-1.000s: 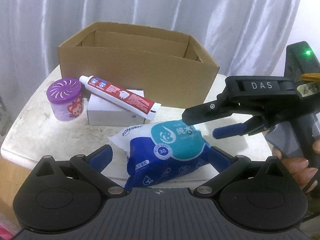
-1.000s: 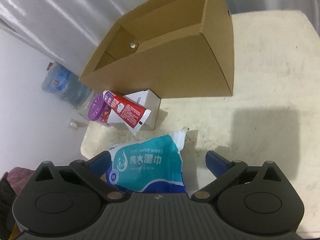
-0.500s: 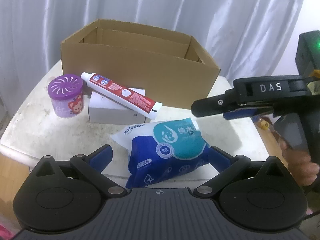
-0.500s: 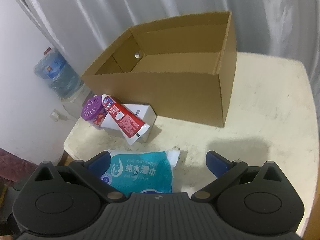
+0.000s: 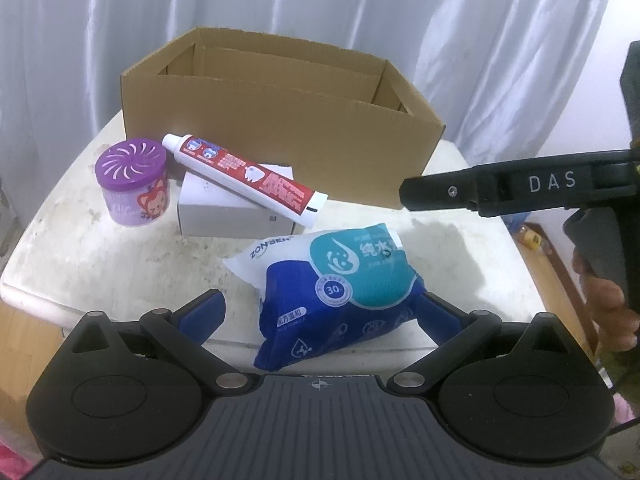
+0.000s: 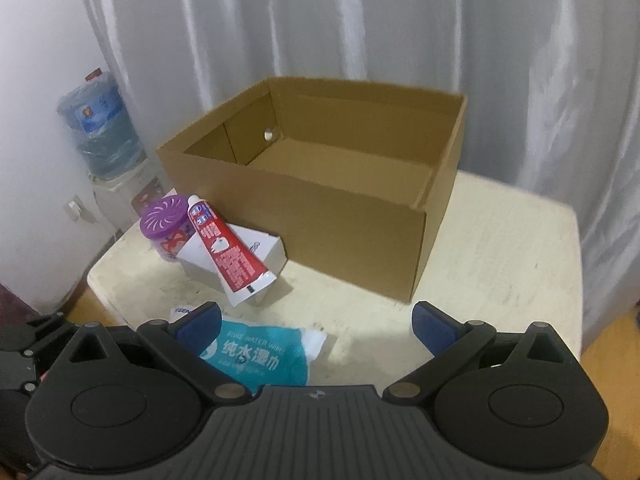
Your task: Organize objects
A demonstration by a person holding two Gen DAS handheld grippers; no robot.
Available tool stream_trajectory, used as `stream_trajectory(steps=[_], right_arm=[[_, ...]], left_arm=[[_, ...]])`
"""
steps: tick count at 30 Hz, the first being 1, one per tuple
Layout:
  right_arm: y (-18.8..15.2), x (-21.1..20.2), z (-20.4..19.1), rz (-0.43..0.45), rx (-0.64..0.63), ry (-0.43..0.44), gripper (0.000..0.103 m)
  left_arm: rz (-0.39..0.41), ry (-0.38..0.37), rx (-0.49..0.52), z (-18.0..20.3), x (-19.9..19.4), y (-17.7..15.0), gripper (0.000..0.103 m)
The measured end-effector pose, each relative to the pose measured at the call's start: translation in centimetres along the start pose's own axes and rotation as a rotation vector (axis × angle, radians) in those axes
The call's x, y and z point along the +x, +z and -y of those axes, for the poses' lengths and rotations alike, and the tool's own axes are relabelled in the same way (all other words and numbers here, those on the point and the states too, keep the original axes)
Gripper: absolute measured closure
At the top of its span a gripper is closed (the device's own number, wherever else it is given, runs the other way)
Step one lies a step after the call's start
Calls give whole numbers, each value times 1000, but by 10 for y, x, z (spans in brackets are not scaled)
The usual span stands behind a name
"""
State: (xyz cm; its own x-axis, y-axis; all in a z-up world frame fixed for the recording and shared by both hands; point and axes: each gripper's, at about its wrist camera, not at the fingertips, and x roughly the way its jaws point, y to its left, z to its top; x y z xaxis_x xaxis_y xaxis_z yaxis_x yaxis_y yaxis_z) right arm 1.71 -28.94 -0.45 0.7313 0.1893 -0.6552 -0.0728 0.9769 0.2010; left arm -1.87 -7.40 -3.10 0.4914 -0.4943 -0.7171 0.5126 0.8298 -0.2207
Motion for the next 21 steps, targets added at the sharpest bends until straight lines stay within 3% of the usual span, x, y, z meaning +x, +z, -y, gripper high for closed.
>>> stream_trajectory(steps=[12, 16, 21], right_arm=[[4, -12, 0, 97, -55, -12, 0], [3, -12, 10, 102, 4, 60, 0], [-4, 6, 31, 18, 166, 162, 0]], left_arm=[[-2, -1, -9, -5, -2, -3, 1], [-23, 1, -19, -10, 1, -3, 1], [-66, -31, -58, -17, 11, 0, 1]])
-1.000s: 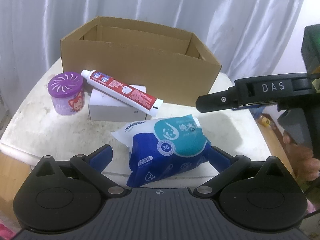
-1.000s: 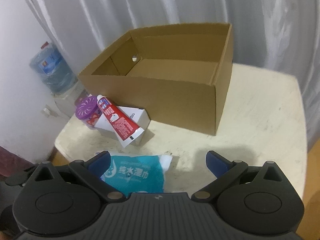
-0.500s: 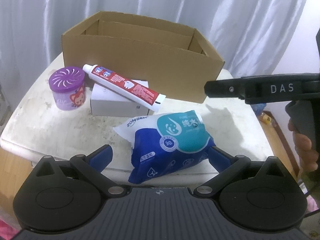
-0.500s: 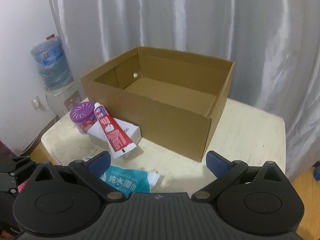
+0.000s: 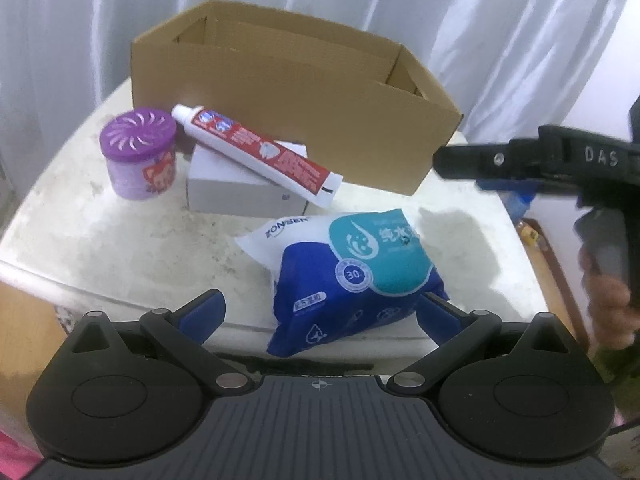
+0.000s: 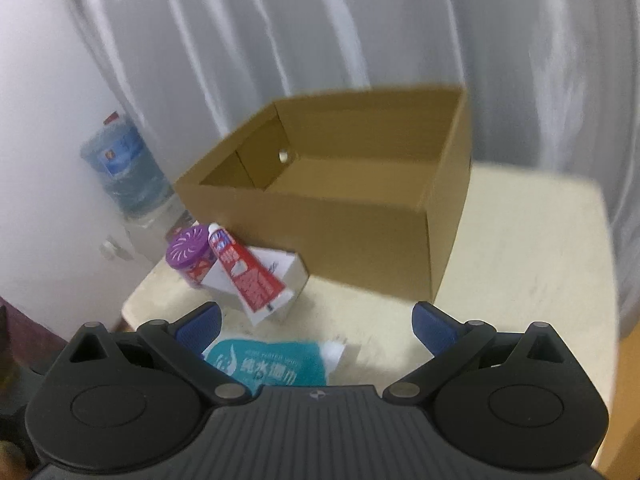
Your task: Organize objects
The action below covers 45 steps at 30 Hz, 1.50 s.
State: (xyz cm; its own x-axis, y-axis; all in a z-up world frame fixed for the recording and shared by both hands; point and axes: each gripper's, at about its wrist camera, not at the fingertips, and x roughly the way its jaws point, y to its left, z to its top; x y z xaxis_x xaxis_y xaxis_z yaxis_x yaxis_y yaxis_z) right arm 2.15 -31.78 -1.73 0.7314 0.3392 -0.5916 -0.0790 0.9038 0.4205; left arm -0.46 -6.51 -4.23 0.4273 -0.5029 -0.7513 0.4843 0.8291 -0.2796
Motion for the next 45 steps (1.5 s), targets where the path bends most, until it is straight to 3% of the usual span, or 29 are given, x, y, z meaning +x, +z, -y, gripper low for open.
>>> stream_trajectory(steps=[11, 19, 22, 32, 45], right_arm=[[-16, 40, 29, -161, 240, 175, 6], [-19, 54, 27, -219, 270, 240, 18], [-19, 56, 23, -231, 267, 259, 23], [-16, 50, 22, -209, 234, 224, 24], [-20, 42, 34, -206, 251, 224, 24]], left_arm=[[-88, -66, -24, -5, 28, 12, 1], [-107, -104, -20, 3, 38, 14, 1], [-108, -84, 4, 12, 41, 15, 1], [-115, -120, 13, 24, 37, 10, 1], [-109, -47, 114, 29, 44, 0, 4]])
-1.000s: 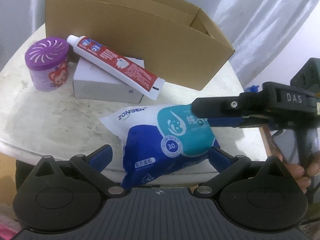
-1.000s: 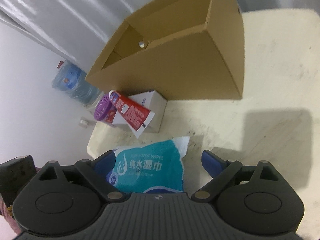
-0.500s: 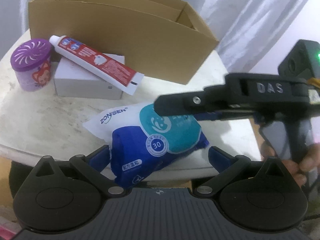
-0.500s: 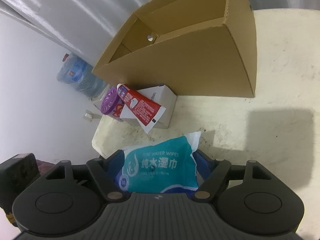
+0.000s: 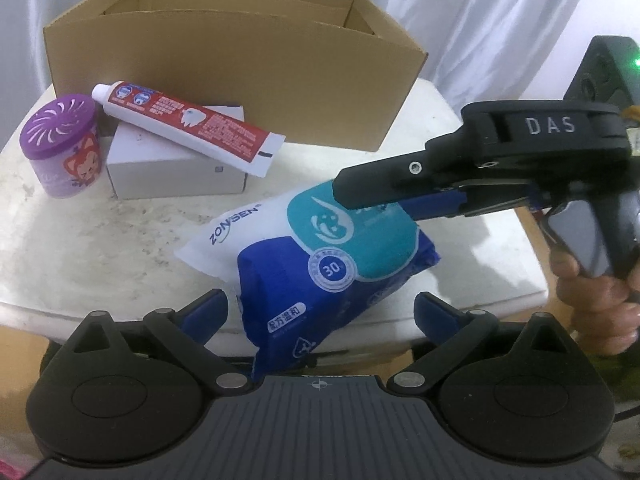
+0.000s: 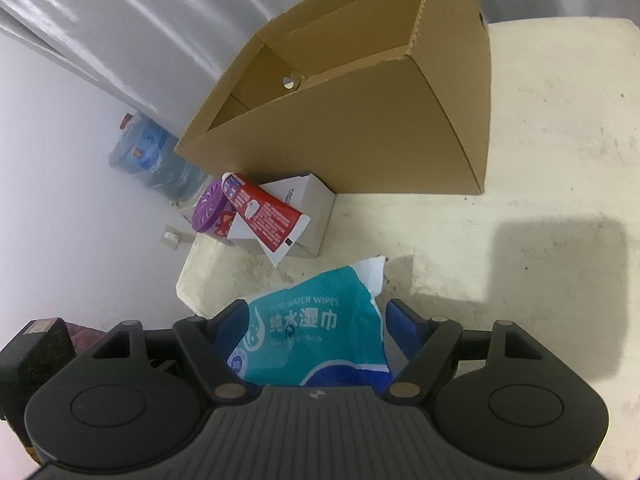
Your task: Organize objects
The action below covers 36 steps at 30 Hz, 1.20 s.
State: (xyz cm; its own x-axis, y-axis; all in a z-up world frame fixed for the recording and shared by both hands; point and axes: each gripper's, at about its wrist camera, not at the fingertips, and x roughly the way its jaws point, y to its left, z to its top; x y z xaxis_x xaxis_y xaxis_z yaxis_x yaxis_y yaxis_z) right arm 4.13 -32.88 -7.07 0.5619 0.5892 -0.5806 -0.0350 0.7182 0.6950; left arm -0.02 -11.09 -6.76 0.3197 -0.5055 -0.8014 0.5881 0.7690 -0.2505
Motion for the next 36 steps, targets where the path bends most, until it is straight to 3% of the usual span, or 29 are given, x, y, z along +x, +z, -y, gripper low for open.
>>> stream_trajectory(steps=[7, 11, 25, 36], right_arm=[[-4, 7, 5, -29, 31, 33, 27], [-7, 10, 6, -35, 43, 44, 28], [-12, 9, -3, -37, 5, 25, 27], [-14, 4, 0, -40, 2, 16, 27]], left_arm=[[-12, 48, 26, 2, 13, 2, 15], [-9, 56, 29, 4, 17, 3, 16], [-24, 85, 36, 11, 16, 4, 18], [-34, 102, 55, 16, 22, 3, 14]])
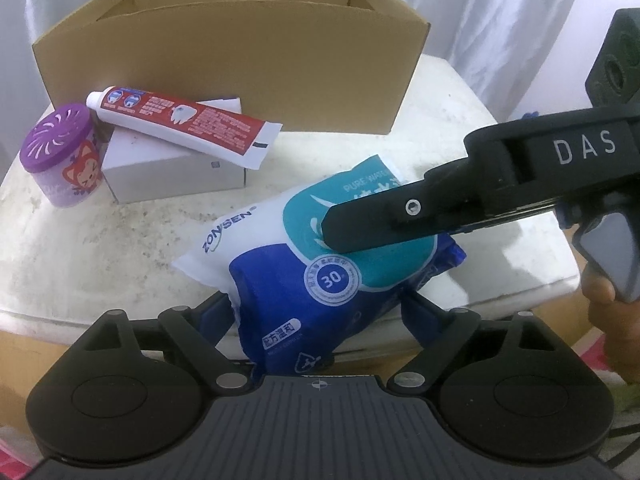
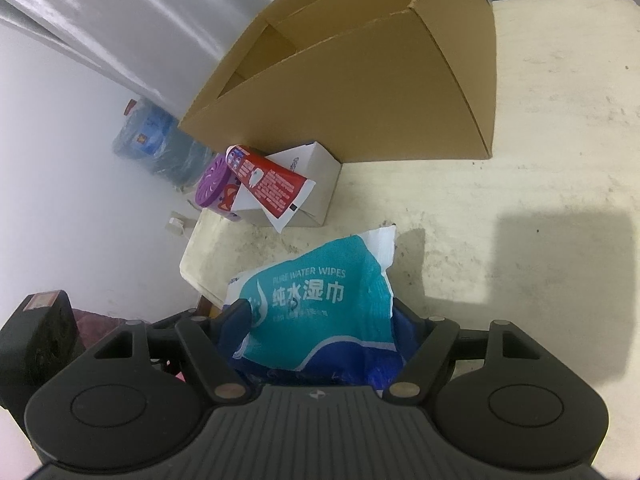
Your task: Organize objects
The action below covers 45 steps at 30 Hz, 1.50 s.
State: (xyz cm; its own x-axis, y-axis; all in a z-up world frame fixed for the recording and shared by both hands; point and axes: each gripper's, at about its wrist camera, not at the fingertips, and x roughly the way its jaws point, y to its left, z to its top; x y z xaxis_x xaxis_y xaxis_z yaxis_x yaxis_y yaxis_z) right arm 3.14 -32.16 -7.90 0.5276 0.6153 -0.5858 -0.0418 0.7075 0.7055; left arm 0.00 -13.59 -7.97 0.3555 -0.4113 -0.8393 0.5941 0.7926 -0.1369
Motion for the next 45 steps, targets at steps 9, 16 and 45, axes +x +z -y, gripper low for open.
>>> stream_trajectory(steps=[9, 16, 45], right_arm=[[-1, 3, 3, -2, 13, 12, 27], [-2, 1, 1, 3, 5, 14, 29], [-4, -5, 0, 4, -6, 10, 29]], left_arm=[[2, 21, 18, 8, 8, 2, 9], [-2, 24, 6, 12, 12, 7, 9], [-5, 52, 38, 26, 20, 9, 4]])
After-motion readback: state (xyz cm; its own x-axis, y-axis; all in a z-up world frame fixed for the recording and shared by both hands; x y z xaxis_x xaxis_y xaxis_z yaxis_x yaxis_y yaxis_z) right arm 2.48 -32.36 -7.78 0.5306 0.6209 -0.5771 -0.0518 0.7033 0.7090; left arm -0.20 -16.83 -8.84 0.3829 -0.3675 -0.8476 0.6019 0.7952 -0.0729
